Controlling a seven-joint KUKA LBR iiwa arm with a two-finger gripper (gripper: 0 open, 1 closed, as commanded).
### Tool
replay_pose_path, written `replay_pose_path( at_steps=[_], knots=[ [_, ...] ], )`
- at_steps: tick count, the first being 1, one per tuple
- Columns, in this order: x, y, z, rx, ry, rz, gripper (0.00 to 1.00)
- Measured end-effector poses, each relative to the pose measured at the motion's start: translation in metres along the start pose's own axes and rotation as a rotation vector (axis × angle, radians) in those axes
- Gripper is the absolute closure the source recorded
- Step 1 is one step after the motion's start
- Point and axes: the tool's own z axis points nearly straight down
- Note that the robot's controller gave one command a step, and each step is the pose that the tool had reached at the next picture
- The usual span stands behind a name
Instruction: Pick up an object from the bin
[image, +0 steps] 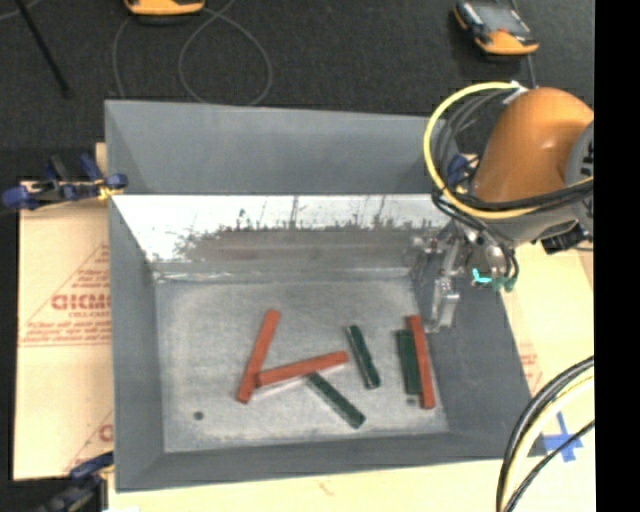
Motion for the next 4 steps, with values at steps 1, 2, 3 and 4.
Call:
replay_pose_path(
  at_steps=[1,2,3,4],
  knots=[
    [0.037,-0.004,0.133,0.001,-0.005,-0.223,0.0],
    [0.035,-0.004,0.129,0.003,-0.006,-0.225,1.0],
    [0.021,0.002,0.129,0.003,-0.009,-0.211,1.0],
    [-0.003,0.031,0.13,0.001,-0.012,-0.212,1.0]
  ],
)
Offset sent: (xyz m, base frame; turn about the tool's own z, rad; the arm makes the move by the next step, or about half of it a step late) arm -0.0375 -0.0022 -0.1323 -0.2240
